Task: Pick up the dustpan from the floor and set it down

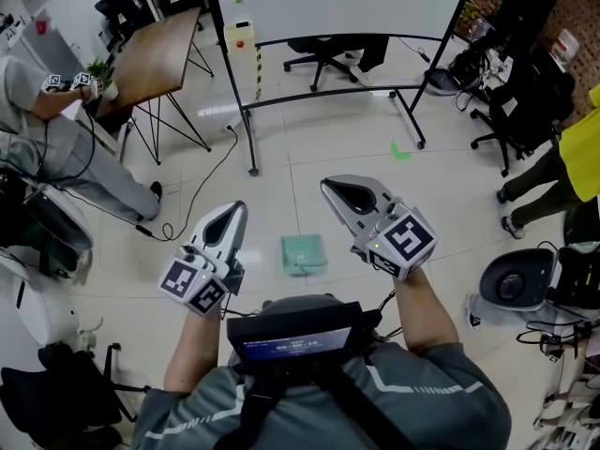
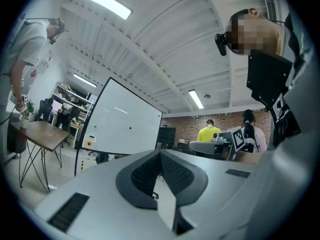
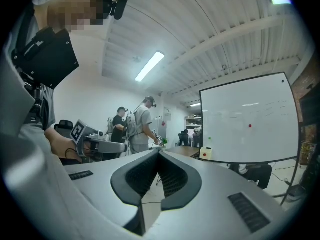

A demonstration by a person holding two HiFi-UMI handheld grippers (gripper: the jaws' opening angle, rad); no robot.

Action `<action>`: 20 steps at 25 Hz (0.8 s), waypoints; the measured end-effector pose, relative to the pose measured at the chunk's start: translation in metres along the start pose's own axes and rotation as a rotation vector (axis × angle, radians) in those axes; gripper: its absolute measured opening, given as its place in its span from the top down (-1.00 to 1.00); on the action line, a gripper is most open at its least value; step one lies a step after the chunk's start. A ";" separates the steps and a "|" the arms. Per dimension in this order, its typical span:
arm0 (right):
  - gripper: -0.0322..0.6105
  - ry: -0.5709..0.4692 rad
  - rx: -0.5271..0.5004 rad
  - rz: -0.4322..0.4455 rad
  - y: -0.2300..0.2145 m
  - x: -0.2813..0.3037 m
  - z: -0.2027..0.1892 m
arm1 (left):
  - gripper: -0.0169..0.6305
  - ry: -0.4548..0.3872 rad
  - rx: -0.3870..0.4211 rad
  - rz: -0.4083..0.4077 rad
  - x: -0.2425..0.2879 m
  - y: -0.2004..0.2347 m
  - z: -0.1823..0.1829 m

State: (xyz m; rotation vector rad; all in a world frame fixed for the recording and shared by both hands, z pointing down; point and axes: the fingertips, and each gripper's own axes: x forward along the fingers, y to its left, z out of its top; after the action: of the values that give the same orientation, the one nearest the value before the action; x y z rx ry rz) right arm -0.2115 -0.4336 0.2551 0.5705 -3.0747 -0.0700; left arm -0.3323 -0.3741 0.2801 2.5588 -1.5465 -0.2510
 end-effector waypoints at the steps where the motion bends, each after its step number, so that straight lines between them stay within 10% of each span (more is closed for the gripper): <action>1: 0.85 -0.001 -0.001 0.000 -0.001 -0.001 0.001 | 0.90 -0.002 0.001 0.004 0.001 -0.001 0.001; 20: 0.85 0.035 0.007 0.130 -0.028 -0.044 -0.051 | 0.90 0.049 0.017 0.239 -0.016 -0.054 -0.044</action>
State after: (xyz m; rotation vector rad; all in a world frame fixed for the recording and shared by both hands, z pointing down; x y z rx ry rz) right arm -0.1591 -0.4464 0.3044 0.3670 -3.0698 -0.0479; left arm -0.2839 -0.3336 0.3135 2.3430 -1.8212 -0.1466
